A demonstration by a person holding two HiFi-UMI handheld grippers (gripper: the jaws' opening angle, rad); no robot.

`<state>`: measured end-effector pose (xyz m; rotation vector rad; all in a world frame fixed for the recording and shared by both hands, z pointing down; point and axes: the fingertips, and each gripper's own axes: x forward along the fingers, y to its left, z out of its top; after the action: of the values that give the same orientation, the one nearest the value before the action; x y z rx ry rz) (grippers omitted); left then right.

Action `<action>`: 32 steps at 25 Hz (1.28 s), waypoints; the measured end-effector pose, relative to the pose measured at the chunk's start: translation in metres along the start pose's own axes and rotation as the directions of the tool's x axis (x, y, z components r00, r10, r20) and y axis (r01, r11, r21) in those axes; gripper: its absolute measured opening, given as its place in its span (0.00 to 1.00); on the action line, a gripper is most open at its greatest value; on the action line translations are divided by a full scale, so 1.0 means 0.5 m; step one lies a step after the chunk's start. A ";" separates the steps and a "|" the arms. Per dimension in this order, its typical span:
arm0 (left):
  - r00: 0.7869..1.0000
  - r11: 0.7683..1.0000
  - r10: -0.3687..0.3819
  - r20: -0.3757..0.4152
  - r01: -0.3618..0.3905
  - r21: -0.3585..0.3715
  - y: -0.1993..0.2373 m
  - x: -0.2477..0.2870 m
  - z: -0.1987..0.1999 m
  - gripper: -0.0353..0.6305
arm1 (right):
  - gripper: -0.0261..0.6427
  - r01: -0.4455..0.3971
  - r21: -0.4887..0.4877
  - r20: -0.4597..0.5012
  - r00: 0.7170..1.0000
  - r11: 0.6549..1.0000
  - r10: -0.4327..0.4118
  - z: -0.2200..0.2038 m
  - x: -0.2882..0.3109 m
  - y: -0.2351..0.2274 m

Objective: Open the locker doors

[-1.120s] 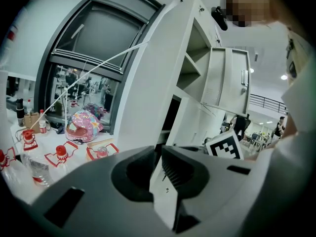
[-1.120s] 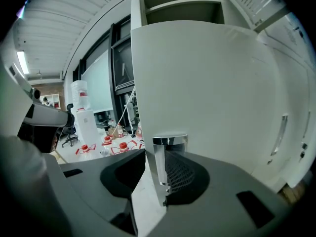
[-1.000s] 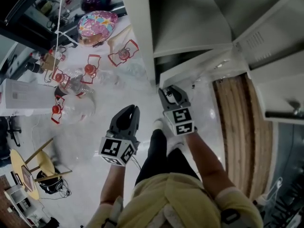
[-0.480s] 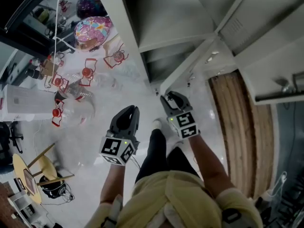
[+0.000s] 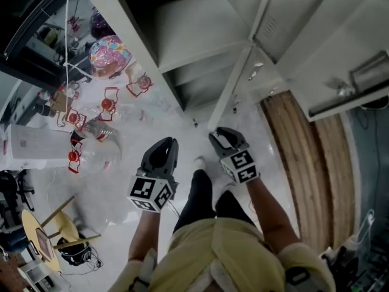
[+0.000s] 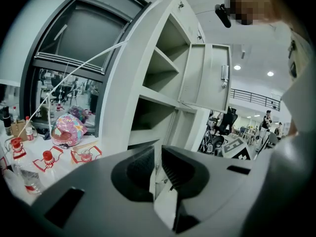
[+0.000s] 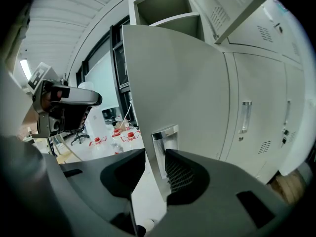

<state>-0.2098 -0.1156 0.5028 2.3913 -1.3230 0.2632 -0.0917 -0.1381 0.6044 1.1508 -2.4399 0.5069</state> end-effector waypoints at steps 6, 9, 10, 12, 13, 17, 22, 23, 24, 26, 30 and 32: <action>0.999 0.999 -0.051 -0.004 0.051 0.015 -0.028 0.021 0.018 0.09 | 0.22 0.018 0.029 -0.005 1.000 0.999 -0.018 -0.016 -0.046 -0.014; 0.997 0.996 -0.081 -0.010 0.081 0.029 -0.051 0.037 0.025 0.09 | 0.22 0.033 0.029 -0.014 0.999 0.999 -0.032 -0.029 -0.074 -0.033; 0.996 0.995 -0.090 -0.013 0.090 0.033 -0.058 0.043 0.027 0.09 | 0.22 0.039 0.031 -0.016 0.999 0.999 -0.039 -0.034 -0.082 -0.040; 0.994 0.993 -0.106 -0.018 0.107 0.042 -0.070 0.053 0.031 0.09 | 0.22 0.054 0.039 -0.017 0.998 0.998 -0.054 -0.042 -0.098 -0.052; 0.993 0.992 -0.114 -0.020 0.115 0.046 -0.076 0.057 0.032 0.09 | 0.22 0.063 0.043 -0.017 0.998 0.997 -0.063 -0.045 -0.106 -0.057; 0.988 0.987 -0.150 -0.034 0.151 0.061 -0.108 0.072 0.038 0.09 | 0.22 0.105 0.059 -0.020 0.994 0.993 -0.104 -0.056 -0.140 -0.083; 0.980 0.977 -0.193 -0.055 0.197 0.077 -0.143 0.090 0.035 0.09 | 0.22 0.160 0.080 -0.024 0.987 0.984 -0.159 -0.068 -0.174 -0.112; 0.978 0.975 -0.201 -0.060 0.206 0.079 -0.150 0.093 0.034 0.09 | 0.22 0.171 0.083 -0.025 0.985 0.982 -0.170 -0.070 -0.179 -0.118; 0.976 0.973 -0.210 -0.065 0.215 0.082 -0.156 0.097 0.032 0.09 | 0.22 0.184 0.085 -0.027 0.983 0.979 -0.182 -0.073 -0.184 -0.124; 0.971 0.968 -0.228 -0.074 0.234 0.086 -0.169 0.106 0.027 0.09 | 0.22 0.212 0.091 -0.033 0.977 0.973 -0.210 -0.078 -0.193 -0.136; 0.959 0.956 -0.266 -0.094 0.275 0.101 -0.199 0.123 0.022 0.09 | 0.22 0.268 0.111 -0.041 0.963 0.957 -0.265 -0.087 -0.214 -0.161; 0.954 0.950 -0.283 -0.101 0.294 0.107 -0.215 0.131 0.022 0.09 | 0.22 0.295 0.124 -0.044 0.955 0.947 -0.292 -0.089 -0.224 -0.175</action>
<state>-0.0843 -0.1197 0.4889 2.6035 -0.9264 0.3647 0.0514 -0.0965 0.6009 1.5213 -2.1865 0.5876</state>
